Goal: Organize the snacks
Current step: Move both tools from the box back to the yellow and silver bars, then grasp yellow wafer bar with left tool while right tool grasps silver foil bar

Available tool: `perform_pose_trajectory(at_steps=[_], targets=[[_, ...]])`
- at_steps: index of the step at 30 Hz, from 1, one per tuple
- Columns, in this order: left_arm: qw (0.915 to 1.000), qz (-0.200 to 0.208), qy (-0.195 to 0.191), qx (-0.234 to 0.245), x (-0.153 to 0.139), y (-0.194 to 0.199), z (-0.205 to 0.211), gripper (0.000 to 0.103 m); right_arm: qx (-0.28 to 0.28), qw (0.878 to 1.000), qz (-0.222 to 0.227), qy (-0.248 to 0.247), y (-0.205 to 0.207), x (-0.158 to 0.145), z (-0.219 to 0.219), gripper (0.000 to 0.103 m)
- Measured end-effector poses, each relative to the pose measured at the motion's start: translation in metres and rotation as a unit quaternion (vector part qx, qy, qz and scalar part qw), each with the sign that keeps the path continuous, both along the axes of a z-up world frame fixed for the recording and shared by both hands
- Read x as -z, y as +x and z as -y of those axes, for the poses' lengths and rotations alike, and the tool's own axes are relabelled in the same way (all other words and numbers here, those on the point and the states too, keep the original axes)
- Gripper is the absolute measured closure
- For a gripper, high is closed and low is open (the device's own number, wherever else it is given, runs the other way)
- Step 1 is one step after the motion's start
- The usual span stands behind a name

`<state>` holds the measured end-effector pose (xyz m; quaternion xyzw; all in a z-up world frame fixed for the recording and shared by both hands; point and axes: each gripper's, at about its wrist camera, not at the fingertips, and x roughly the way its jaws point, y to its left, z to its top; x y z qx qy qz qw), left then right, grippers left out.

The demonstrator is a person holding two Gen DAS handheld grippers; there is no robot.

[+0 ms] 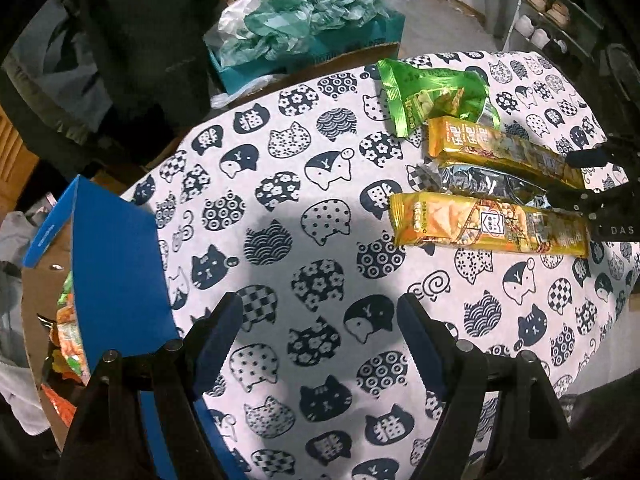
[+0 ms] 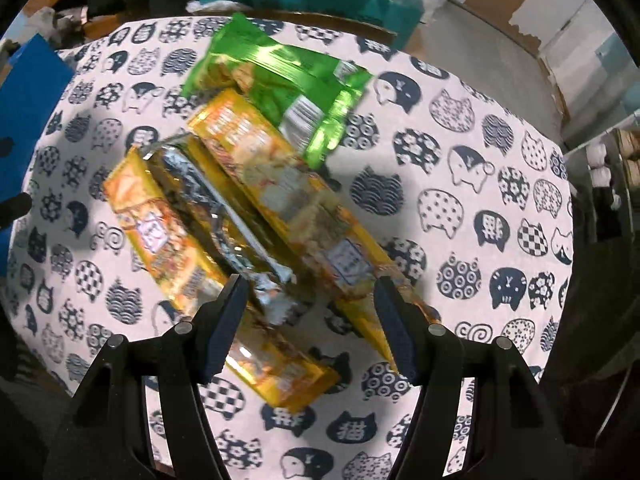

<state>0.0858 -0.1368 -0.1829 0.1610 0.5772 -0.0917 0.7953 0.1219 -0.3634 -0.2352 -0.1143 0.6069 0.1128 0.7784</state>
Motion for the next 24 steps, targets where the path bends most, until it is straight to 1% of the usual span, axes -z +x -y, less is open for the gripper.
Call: perform_pose_trajectory(at_steps=[5, 10, 15, 16, 20, 24], targets=[[0.9999, -0.010, 0.006, 0.000, 0.010, 0.002, 0.007, 0.022, -0.003, 1.000, -0.006, -0.026, -0.002, 0.012, 0.011, 0.037], [0.9998, -0.018, 0.007, 0.003, 0.014, -0.002, 0.012, 0.022, -0.013, 1.000, -0.011, -0.025, -0.014, 0.016, 0.013, 0.036], [0.9997, -0.019, 0.011, 0.010, 0.014, -0.008, 0.016, 0.022, -0.032, 0.999, -0.020, -0.028, -0.037, 0.018, -0.001, 0.035], [0.9997, -0.019, 0.010, 0.011, 0.013, -0.009, 0.017, 0.022, -0.033, 0.999, -0.023, -0.024, -0.040, 0.018, -0.003, 0.035], [0.9997, -0.019, 0.010, 0.013, 0.011, -0.014, 0.017, 0.022, -0.032, 0.998, -0.052, 0.016, -0.057, 0.026, -0.019, 0.035], [0.9996, -0.028, 0.000, 0.007, 0.010, -0.018, 0.010, 0.022, -0.037, 0.997, -0.057, 0.042, -0.072, 0.028, -0.038, 0.035]])
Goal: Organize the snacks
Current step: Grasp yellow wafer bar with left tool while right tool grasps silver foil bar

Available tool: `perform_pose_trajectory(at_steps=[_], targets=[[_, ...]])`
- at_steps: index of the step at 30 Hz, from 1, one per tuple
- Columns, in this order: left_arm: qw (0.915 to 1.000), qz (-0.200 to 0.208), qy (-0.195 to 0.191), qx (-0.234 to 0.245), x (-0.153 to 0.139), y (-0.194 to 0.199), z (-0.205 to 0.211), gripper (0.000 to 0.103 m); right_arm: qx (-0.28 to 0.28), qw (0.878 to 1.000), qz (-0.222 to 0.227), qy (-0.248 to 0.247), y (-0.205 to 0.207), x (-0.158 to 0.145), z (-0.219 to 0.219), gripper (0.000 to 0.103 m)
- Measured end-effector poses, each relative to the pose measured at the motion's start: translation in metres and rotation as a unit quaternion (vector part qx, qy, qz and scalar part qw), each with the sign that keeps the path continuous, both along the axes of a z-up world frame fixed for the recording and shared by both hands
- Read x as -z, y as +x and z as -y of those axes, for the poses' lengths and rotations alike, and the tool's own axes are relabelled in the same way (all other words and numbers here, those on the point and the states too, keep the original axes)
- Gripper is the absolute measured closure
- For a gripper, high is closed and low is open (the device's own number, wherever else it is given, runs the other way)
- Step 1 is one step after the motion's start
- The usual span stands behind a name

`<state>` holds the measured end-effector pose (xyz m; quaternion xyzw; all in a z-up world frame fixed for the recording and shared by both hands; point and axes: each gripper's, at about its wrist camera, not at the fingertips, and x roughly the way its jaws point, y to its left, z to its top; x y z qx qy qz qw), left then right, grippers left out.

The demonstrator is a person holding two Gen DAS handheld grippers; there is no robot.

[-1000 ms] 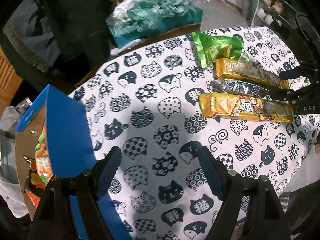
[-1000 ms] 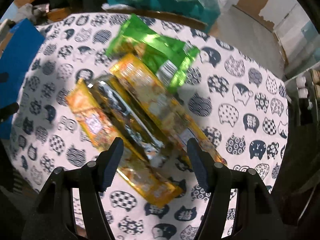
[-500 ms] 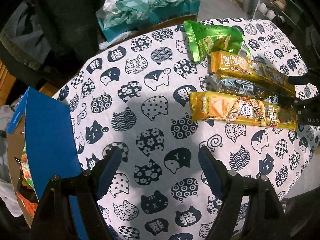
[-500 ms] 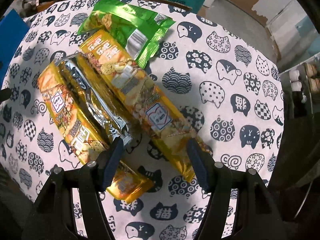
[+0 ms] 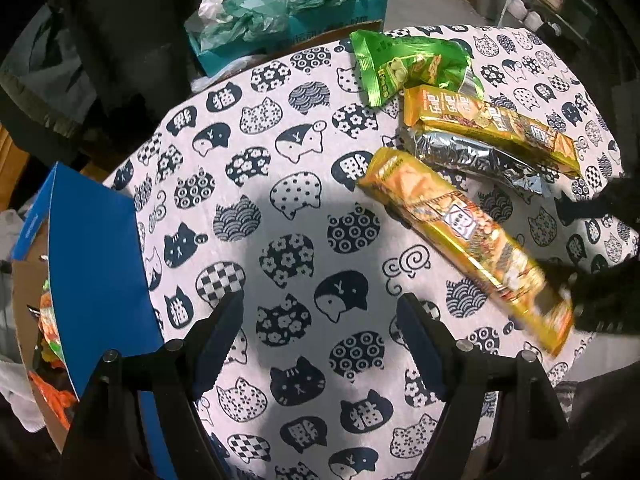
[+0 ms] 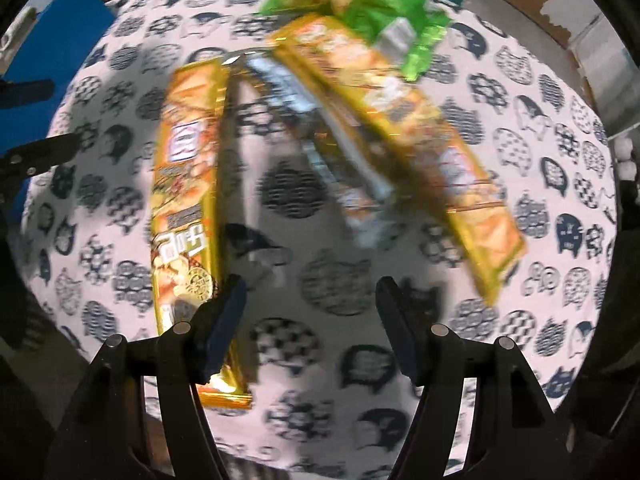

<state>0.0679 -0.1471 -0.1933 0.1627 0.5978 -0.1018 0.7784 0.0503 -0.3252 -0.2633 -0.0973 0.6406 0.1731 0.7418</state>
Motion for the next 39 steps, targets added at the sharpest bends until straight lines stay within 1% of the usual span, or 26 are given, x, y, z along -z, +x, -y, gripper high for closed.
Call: perform_pose_trajectory(at_steps=[6, 10, 12, 16, 21, 24, 28, 29, 30, 32, 33, 34, 35, 36, 39], targets=[[0.9998, -0.007, -0.013, -0.014, -0.001, -0.004, -0.012, 0.022, -0.012, 0.999, -0.012, 0.038, -0.015, -0.001, -0.033, 0.035], [0.9994, -0.014, -0.022, -0.022, 0.000, -0.006, -0.017, 0.022, -0.016, 0.999, 0.004, 0.040, -0.014, -0.012, -0.042, 0.035], [0.9991, -0.018, -0.029, -0.026, 0.001, -0.006, -0.018, 0.022, -0.011, 0.999, 0.011, 0.041, 0.000, -0.018, -0.037, 0.035], [0.9973, -0.033, -0.052, -0.040, 0.005, -0.001, -0.016, 0.022, -0.012, 0.998, 0.044, 0.042, 0.025, -0.029, -0.028, 0.035], [0.9954, -0.044, -0.064, -0.056, 0.012, 0.010, -0.012, 0.022, -0.021, 0.997, 0.055, 0.046, 0.060, -0.033, -0.031, 0.035], [0.9945, -0.050, -0.070, -0.061, 0.015, 0.015, -0.007, 0.022, -0.034, 0.997, 0.050, 0.044, 0.070, -0.028, -0.035, 0.035], [0.9932, -0.062, -0.074, -0.065, 0.021, 0.023, 0.001, 0.022, -0.048, 0.997, 0.057, 0.034, 0.078, -0.019, -0.046, 0.035], [0.9928, -0.065, -0.076, -0.065, 0.022, 0.025, 0.002, 0.022, -0.048, 0.997, 0.053, 0.030, 0.080, -0.016, -0.046, 0.037], [0.9922, -0.070, -0.079, -0.067, 0.024, 0.027, 0.004, 0.022, -0.048, 0.997, 0.047, 0.023, 0.082, -0.011, -0.046, 0.041], [0.9915, -0.076, -0.081, -0.068, 0.027, 0.030, 0.007, 0.022, -0.049, 0.998, 0.038, -0.002, 0.085, -0.001, -0.044, 0.046], [0.9910, -0.079, -0.082, -0.070, 0.029, 0.031, 0.010, 0.022, -0.047, 0.998, 0.032, -0.012, 0.085, 0.005, -0.041, 0.051], [0.9908, -0.081, -0.082, -0.071, 0.031, 0.033, 0.013, 0.022, -0.045, 0.998, 0.032, -0.009, 0.085, 0.006, -0.039, 0.053], [0.9905, -0.083, -0.083, -0.073, 0.032, 0.034, 0.016, 0.022, -0.040, 0.999, 0.035, -0.001, 0.085, 0.004, -0.036, 0.058], [0.9901, -0.085, -0.084, -0.074, 0.034, 0.034, 0.019, 0.022, -0.032, 0.999, 0.034, 0.005, 0.084, 0.003, -0.032, 0.067], [0.9890, -0.090, -0.090, -0.074, 0.036, 0.037, 0.030, 0.022, -0.022, 0.999, 0.029, 0.010, 0.078, 0.003, -0.022, 0.069]])
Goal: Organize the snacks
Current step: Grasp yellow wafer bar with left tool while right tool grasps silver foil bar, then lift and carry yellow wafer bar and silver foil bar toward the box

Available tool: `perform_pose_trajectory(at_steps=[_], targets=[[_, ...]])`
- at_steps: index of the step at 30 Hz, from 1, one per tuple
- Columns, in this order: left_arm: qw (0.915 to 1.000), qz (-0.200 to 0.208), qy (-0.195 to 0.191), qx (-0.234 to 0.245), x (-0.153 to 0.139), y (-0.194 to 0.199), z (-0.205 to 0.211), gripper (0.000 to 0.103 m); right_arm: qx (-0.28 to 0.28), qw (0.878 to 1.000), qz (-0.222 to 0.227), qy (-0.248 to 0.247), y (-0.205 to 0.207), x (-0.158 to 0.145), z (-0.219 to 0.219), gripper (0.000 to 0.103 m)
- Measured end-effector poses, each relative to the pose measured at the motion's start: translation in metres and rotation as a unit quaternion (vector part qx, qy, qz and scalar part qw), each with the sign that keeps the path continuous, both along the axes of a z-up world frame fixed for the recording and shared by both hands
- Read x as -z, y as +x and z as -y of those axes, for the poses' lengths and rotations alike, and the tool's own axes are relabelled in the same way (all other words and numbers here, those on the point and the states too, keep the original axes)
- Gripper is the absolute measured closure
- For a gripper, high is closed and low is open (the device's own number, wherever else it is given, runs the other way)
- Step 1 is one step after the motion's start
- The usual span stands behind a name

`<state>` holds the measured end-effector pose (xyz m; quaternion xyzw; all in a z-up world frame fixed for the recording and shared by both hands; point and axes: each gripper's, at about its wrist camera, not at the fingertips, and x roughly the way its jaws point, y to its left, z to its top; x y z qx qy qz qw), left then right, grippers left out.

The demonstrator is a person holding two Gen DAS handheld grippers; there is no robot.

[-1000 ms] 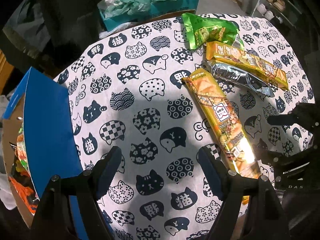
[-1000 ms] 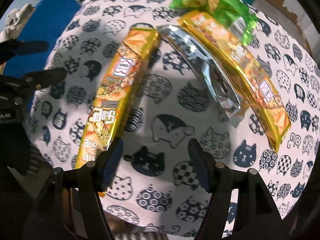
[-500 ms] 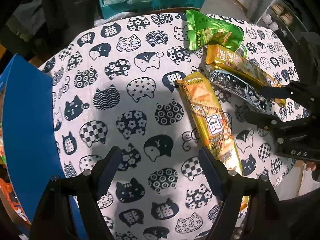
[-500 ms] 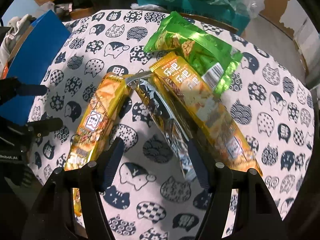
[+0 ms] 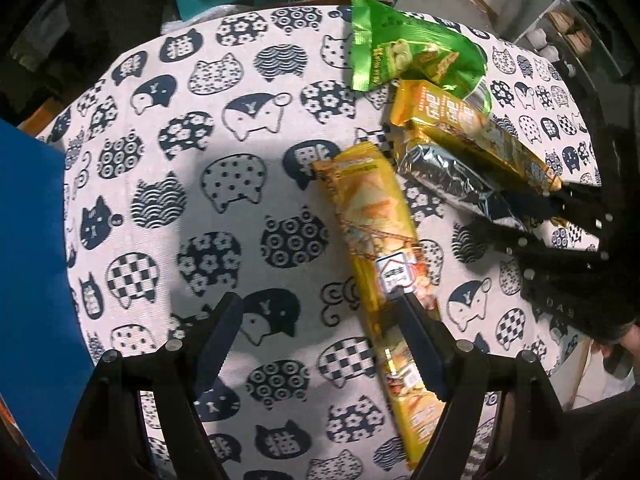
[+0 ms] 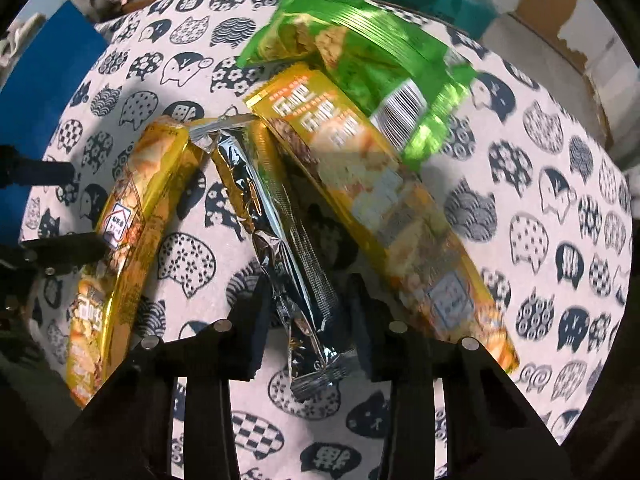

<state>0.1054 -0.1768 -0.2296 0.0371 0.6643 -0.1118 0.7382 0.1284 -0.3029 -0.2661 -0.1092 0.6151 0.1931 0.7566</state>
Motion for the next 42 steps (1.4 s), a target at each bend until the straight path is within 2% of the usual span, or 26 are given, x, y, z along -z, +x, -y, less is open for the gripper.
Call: perform_pose_trajectory(at_steps=[2, 7, 11, 17, 19, 21, 23, 25, 26, 27, 28, 31, 32, 33, 34, 35, 36, 37, 42], targets=[[1.0000, -0.001, -0.003, 0.000, 0.001, 0.001, 0.011, 0.022, 0.000, 1.000, -0.004, -0.001, -0.006, -0.001, 0.005, 0.070], [0.9999, -0.004, -0.009, -0.005, 0.001, 0.001, 0.028, 0.016, 0.042, 0.999, -0.023, 0.009, -0.027, -0.001, 0.026, 0.070], [0.9999, -0.013, -0.004, -0.001, 0.008, -0.001, 0.047, 0.016, 0.068, 0.997, -0.039, 0.020, -0.046, -0.001, 0.040, 0.070], [0.9995, -0.029, 0.005, 0.012, 0.028, -0.005, 0.065, 0.016, 0.062, 0.997, -0.046, 0.029, -0.067, -0.003, 0.046, 0.066], [0.9996, -0.018, 0.007, 0.020, 0.030, -0.006, 0.068, 0.016, 0.056, 0.997, -0.034, 0.029, -0.068, -0.009, 0.047, 0.059], [0.9997, -0.017, -0.002, 0.019, 0.030, -0.006, 0.069, 0.017, 0.052, 0.998, -0.016, 0.025, -0.064, -0.015, 0.048, 0.043], [0.9998, -0.012, -0.009, 0.014, 0.028, -0.004, 0.066, 0.025, 0.041, 0.999, 0.000, 0.021, -0.058, -0.018, 0.042, 0.041], [0.9998, -0.002, -0.008, 0.020, 0.026, -0.005, 0.060, 0.043, 0.034, 0.999, 0.006, 0.017, -0.049, -0.018, 0.035, 0.041], [0.9997, -0.002, -0.012, 0.023, 0.025, -0.005, 0.056, 0.046, 0.031, 0.999, 0.009, 0.013, -0.046, -0.017, 0.031, 0.041], [0.9996, -0.003, -0.017, 0.024, 0.025, -0.005, 0.056, 0.054, 0.029, 1.000, 0.010, 0.008, -0.043, -0.014, 0.028, 0.041], [0.9996, -0.004, -0.019, 0.023, 0.022, -0.002, 0.056, 0.059, 0.026, 1.000, 0.012, 0.002, -0.041, -0.011, 0.026, 0.041], [0.9995, -0.002, -0.018, 0.025, 0.019, 0.002, 0.049, 0.063, 0.022, 1.000, 0.012, -0.018, -0.038, 0.001, 0.011, 0.041], [0.9995, -0.002, -0.019, 0.024, 0.017, 0.000, 0.044, 0.064, 0.022, 0.999, 0.009, -0.026, -0.038, 0.006, 0.009, 0.042], [0.9995, -0.003, -0.019, 0.024, 0.016, 0.000, 0.043, 0.066, 0.024, 0.999, 0.008, -0.030, -0.039, 0.009, 0.008, 0.049], [0.9995, -0.003, -0.020, 0.026, 0.015, 0.000, 0.042, 0.068, 0.029, 0.999, 0.012, -0.025, -0.040, 0.010, 0.008, 0.051], [0.9994, -0.002, -0.020, 0.027, 0.015, -0.001, 0.036, 0.069, 0.031, 0.999, 0.014, -0.025, -0.040, 0.010, 0.004, 0.059], [0.9994, -0.002, -0.020, 0.027, 0.014, -0.002, 0.034, 0.071, 0.031, 0.999, 0.014, -0.025, -0.041, 0.009, 0.003, 0.071], [0.9995, 0.000, -0.018, 0.027, 0.014, -0.003, 0.032, 0.071, 0.029, 0.999, 0.014, -0.028, -0.045, 0.009, 0.001, 0.074], [0.9992, 0.001, -0.023, 0.032, 0.003, -0.012, 0.013, 0.071, 0.019, 0.999, 0.012, -0.031, -0.046, 0.007, -0.021, 0.075]])
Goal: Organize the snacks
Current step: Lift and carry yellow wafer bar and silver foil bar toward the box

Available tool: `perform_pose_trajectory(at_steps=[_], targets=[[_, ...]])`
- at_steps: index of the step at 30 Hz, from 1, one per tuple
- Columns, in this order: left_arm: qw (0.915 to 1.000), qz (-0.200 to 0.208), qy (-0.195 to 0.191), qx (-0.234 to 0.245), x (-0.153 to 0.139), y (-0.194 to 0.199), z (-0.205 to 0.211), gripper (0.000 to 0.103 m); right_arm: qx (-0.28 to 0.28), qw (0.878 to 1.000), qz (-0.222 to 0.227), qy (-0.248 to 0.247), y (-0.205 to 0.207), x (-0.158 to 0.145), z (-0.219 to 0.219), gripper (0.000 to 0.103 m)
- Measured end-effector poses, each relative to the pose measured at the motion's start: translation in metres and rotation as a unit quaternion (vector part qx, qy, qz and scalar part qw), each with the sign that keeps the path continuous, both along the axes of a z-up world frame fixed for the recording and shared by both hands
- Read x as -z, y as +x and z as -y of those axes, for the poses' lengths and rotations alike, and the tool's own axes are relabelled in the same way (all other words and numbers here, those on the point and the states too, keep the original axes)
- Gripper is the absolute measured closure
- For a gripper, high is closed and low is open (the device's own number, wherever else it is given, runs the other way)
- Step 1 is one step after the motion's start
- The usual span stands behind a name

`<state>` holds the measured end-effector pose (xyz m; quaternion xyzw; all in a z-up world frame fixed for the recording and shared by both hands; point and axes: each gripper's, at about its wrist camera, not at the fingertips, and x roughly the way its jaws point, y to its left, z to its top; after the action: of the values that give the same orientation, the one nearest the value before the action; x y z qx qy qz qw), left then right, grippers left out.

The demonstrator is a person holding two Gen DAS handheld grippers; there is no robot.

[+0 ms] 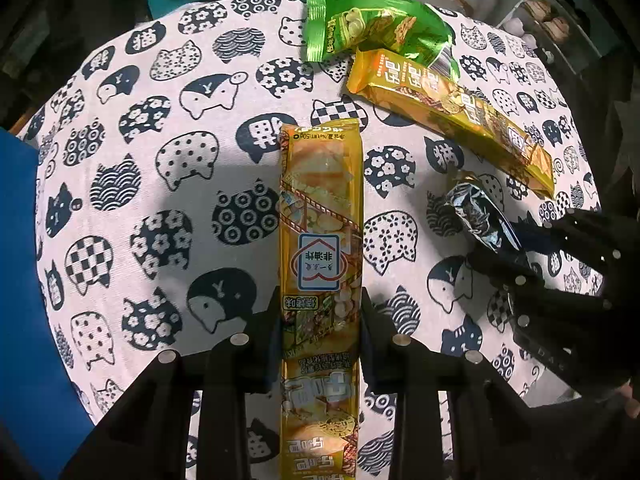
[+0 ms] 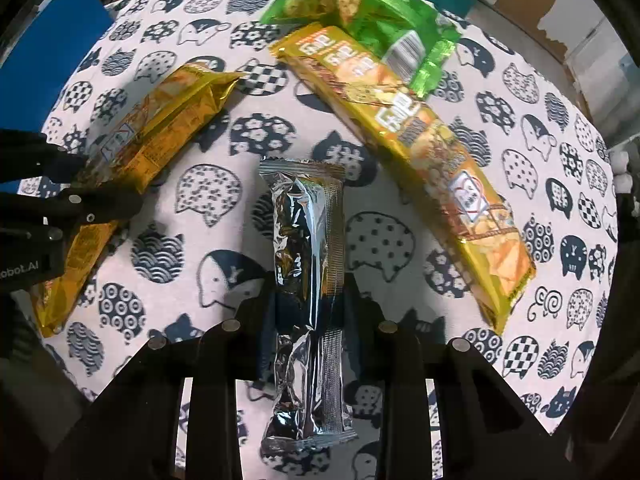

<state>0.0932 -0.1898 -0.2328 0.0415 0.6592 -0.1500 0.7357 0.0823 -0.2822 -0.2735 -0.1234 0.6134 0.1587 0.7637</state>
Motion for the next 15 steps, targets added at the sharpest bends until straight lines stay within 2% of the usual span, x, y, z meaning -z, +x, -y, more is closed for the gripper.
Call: perform_pose_trajectory(at_steps=[5, 15], targets=[[0.9997, 0.021, 0.008, 0.005, -0.018, -0.008, -0.013, 0.071, 0.009, 1.000, 0.011, 0.016, 0.000, -0.021, 0.007, 0.075], [0.9957, 0.089, 0.024, 0.010, -0.077, -0.031, -0.056, 0.071, 0.020, 0.998, 0.039, 0.054, 0.009, -0.075, 0.015, 0.075]])
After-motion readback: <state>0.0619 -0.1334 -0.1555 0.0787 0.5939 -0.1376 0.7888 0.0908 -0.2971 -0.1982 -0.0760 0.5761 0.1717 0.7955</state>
